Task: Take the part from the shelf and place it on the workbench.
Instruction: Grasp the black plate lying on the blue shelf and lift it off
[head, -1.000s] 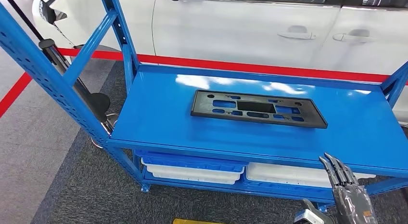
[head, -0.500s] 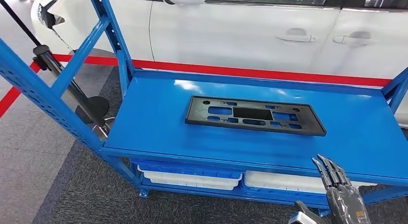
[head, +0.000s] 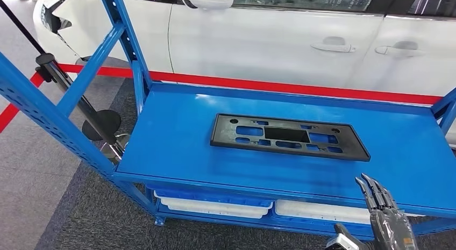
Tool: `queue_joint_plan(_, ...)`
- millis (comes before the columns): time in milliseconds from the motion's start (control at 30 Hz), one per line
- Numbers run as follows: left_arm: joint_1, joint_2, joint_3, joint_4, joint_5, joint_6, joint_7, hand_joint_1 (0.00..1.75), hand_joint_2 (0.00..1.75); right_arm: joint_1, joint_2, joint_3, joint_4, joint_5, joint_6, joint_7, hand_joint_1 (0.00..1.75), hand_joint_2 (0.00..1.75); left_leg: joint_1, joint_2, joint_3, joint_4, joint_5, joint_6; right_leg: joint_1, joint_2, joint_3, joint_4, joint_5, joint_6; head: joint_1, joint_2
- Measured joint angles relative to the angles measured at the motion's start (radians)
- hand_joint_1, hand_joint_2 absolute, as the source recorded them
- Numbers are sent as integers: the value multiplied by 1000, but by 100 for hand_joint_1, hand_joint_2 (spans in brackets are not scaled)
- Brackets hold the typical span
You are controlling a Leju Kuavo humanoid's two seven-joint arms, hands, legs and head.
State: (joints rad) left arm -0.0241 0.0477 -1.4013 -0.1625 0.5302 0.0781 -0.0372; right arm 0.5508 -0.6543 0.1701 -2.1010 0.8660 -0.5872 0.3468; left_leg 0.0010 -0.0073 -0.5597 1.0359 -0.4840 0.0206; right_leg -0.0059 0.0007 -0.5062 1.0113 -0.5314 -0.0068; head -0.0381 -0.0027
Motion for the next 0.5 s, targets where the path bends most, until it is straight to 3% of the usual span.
queue_joint_plan(333, -2, 1, -14, 0, -6, -8, -10, 0, 0, 21, -57, -107, 7, -154, 48, -37, 0, 0, -3, 1, 1, 0, -5, 10, -2, 0, 4, -13, 3, 10, 0, 0)
queue_joint_plan(500, -3, 1, -23, 0, -6, -8, -10, 0, 0, 29, -64, -165, 9, -164, 65, -56, 0, 0, -3, 1, 1, 1, -5, 10, -2, 0, 4, -13, 4, 17, 0, 0)
